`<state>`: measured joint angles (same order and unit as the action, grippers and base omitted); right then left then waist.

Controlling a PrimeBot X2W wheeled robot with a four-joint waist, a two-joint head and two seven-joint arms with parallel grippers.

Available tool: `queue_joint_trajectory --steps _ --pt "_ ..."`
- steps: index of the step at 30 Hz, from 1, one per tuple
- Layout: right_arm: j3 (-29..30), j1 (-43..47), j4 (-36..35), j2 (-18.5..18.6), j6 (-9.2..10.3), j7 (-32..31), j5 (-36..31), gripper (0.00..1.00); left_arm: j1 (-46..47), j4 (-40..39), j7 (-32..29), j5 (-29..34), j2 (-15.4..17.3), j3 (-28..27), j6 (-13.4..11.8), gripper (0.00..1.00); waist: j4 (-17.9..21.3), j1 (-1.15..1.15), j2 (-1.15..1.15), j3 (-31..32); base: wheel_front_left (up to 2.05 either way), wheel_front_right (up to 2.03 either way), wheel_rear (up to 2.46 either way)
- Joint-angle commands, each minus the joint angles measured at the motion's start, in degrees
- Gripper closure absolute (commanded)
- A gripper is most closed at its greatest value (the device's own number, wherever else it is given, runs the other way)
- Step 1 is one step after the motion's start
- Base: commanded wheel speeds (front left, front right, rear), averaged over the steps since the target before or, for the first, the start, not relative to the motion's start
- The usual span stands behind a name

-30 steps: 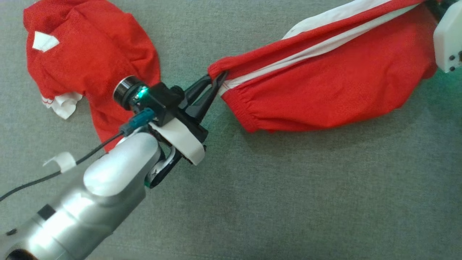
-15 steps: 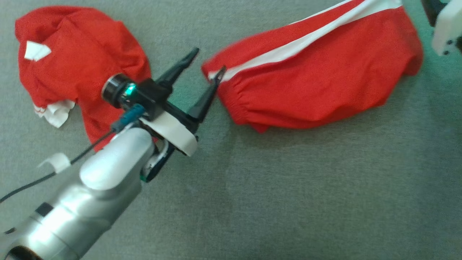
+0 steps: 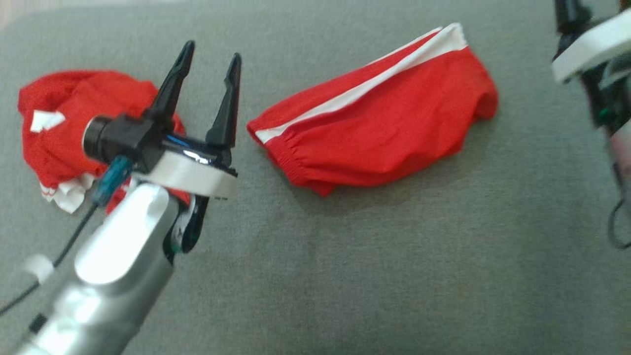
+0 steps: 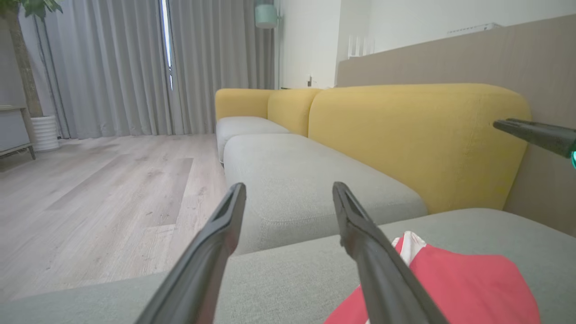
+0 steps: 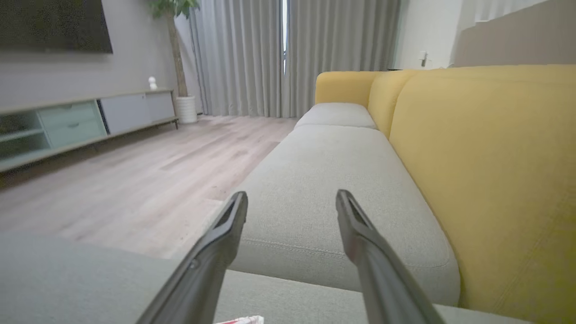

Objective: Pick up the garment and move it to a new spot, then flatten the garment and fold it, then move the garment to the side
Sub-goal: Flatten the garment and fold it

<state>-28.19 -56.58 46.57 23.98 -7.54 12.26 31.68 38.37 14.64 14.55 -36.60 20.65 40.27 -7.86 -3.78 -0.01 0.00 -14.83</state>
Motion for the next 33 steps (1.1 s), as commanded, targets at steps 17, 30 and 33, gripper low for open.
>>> queue_joint_trajectory --steps 17,30,33 --pt "21.92 35.71 -19.95 -19.27 0.05 2.72 -13.76 0.00 -22.21 -4.00 0.44 13.42 -7.03 -15.41 2.19 0.00 4.04 0.01 0.00 10.06 0.00 0.00 0.00" --pt "25.91 39.79 -24.61 -21.04 0.05 -1.88 -16.37 0.00 -27.57 -4.92 0.44 19.30 -13.59 -22.90 7.74 0.00 1.80 0.01 0.00 7.98 0.00 0.00 0.00" --pt "28.22 36.78 -24.06 -21.07 0.05 -4.36 -16.15 0.00 -26.42 -4.75 0.44 20.42 -14.44 -23.48 9.01 0.00 0.07 0.01 0.00 5.41 0.00 0.00 0.00"
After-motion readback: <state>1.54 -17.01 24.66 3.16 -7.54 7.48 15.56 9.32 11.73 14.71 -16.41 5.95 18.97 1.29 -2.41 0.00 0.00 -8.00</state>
